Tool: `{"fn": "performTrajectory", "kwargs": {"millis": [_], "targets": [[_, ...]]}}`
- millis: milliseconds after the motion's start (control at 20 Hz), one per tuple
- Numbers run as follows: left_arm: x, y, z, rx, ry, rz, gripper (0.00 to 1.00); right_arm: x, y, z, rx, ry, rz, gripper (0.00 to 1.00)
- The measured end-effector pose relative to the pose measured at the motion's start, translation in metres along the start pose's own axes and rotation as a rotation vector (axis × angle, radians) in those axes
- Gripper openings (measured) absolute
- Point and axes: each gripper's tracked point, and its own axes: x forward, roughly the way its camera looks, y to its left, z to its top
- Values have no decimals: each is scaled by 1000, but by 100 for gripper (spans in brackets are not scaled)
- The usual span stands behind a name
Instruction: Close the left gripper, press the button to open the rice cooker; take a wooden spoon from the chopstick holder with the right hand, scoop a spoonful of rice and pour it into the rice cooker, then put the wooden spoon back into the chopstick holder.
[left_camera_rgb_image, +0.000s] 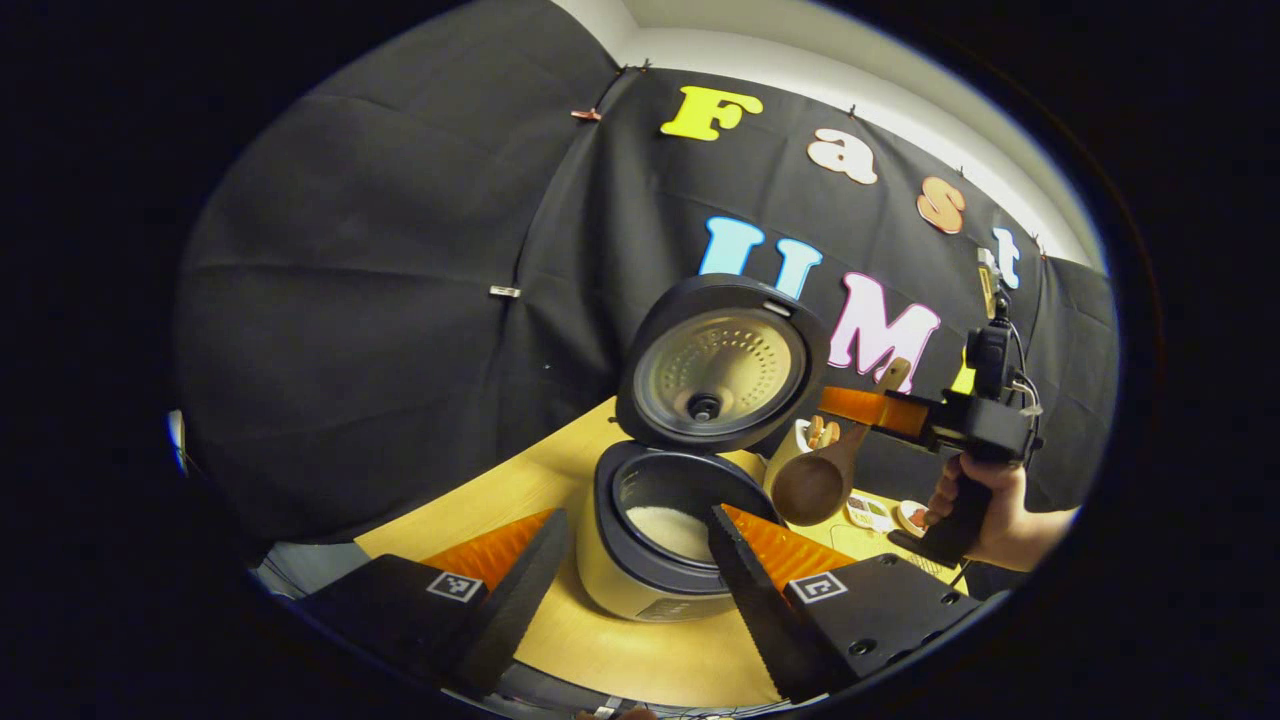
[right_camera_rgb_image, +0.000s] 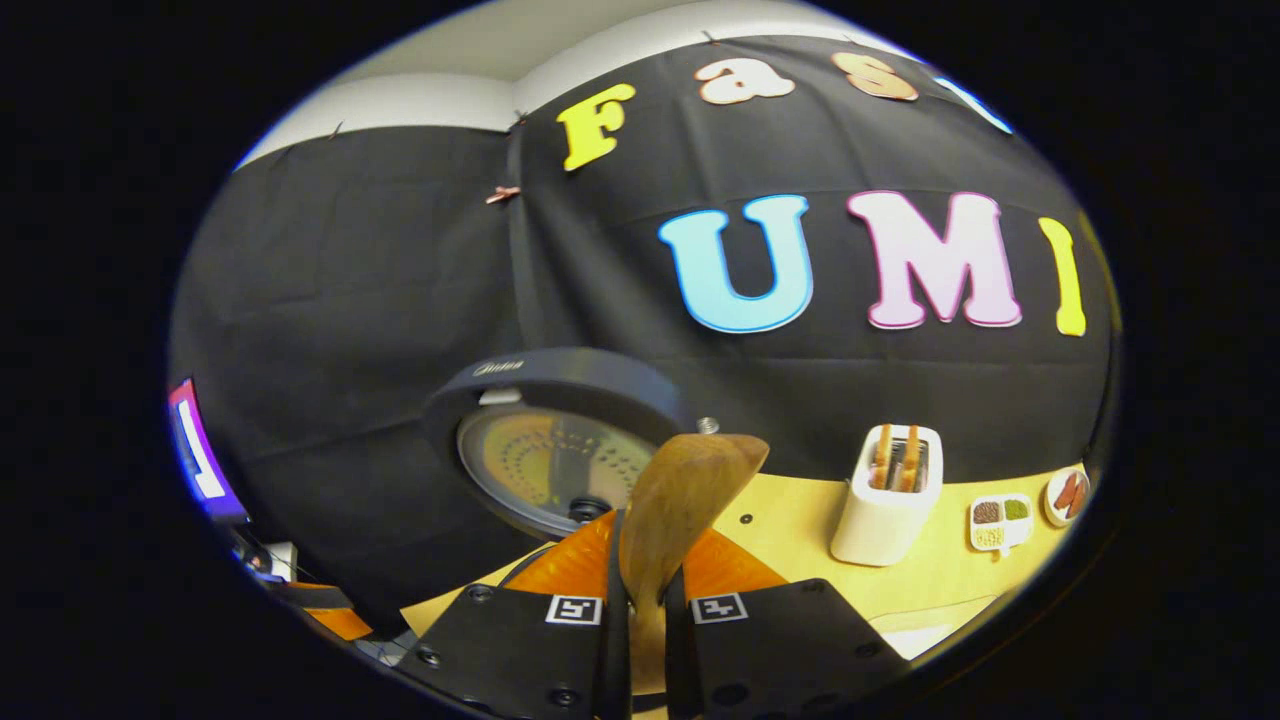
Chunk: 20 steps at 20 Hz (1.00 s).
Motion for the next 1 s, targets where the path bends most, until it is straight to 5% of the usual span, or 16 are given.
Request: {"fn": "performTrajectory", "kwargs": {"millis": [550,1000], "targets": [[26,-99,19,61,-17,-178,95,-128,-184,65,175,-154,-372,18],[28,-140,26,92,-45,-105,95,-217,-357,46,386,-225,-652,18]]}}
